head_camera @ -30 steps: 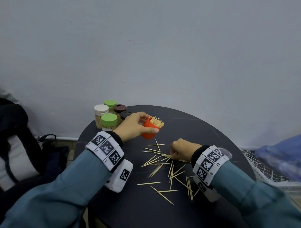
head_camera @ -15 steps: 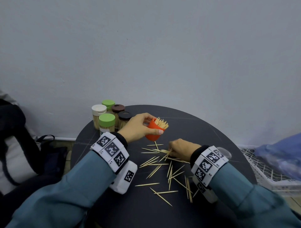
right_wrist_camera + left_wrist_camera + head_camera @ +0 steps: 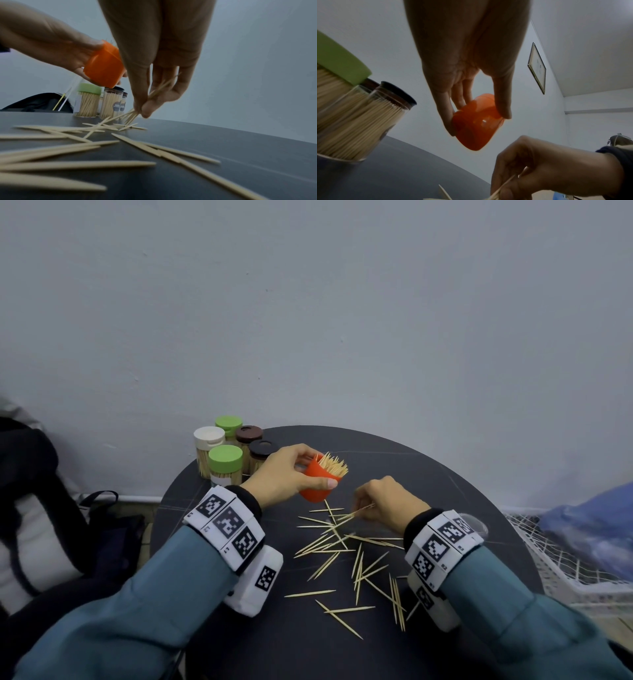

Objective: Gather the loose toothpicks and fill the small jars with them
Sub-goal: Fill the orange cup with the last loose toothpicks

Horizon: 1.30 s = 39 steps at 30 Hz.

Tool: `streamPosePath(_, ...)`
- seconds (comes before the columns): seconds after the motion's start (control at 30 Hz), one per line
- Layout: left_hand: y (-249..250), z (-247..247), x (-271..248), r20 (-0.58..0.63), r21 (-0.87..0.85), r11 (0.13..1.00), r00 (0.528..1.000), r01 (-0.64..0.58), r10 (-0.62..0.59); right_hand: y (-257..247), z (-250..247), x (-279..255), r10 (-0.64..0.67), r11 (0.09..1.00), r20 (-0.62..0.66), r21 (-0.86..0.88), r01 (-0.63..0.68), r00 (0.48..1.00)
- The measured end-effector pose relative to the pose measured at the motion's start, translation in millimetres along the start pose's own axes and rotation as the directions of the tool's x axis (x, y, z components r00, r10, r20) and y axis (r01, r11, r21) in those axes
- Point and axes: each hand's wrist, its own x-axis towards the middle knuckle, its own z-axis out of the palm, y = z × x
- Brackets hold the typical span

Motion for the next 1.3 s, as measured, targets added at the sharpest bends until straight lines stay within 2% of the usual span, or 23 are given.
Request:
streamPosePath(0.13,-1,-1,-1,-0.004,0.003,1.0,1.0,0.003,-0.003,4,-1,-3,-0.014,1.0,-0.133,0.022,0.017,0.991)
streamPosePath(0.33,-6,-4,1,0.008,0.007,1.0,1.0,0.01,-0.01,14,-18,-8,0.024,0.983,-0.261,0.183,0.025,0.965)
streamPosePath(0.43,-7,-4,2,0.004,0.009,1.0,1.0,-0.002,0.002,9,-40,-8,-0.001,0.972,-0.377,0.218,0.09,0.926)
streamPosePath(0.53,-7,-4,3,-0.004,-0.001,1.0,1.0,-0.01,0.01,-5,-68,-5,-0.036,0.979,-0.481,0.159,0.128,0.876)
streamPosePath(0.6,-8,-4,4,0.003,-0.007,1.0,1.0,-0.006,0.006,-15,-85,-3,-0.096,0.983,-0.455,0.095,0.156,0.885)
streamPosePath(0.7,-10,-3,5,0.014,-0.014,1.0,1.0,-0.012,0.012,-32,-95,4,-0.201,0.977,-0.222,0.02,0.21,0.954)
streamPosePath(0.77,-11,-1,4,0.018,-0.014,1.0,1.0,-0.017,0.017,-43,-91,12,-0.235,0.972,-0.085,0.001,0.236,0.968)
streamPosePath(0.83,-12,-1,4,0.03,-0.015,1.0,0.999,-0.019,0.02,-51,-86,18,-0.256,0.967,-0.024,-0.003,0.256,0.966)
streamPosePath(1.0,-12,-1,4,0.033,-0.021,0.999,0.999,-0.027,0.027,-56,-86,25,-0.301,0.943,-0.082,0.125,0.31,0.95)
streamPosePath(1.17,-12,-3,5,0.023,-0.046,0.999,0.999,-0.026,0.027,-51,-82,24,-0.265,0.953,-0.109,0.121,0.278,0.958)
streamPosePath(1.3,-11,-3,3,0.028,-0.059,0.998,0.999,-0.034,0.036,-46,-76,20,-0.247,0.949,-0.178,0.152,0.275,0.952)
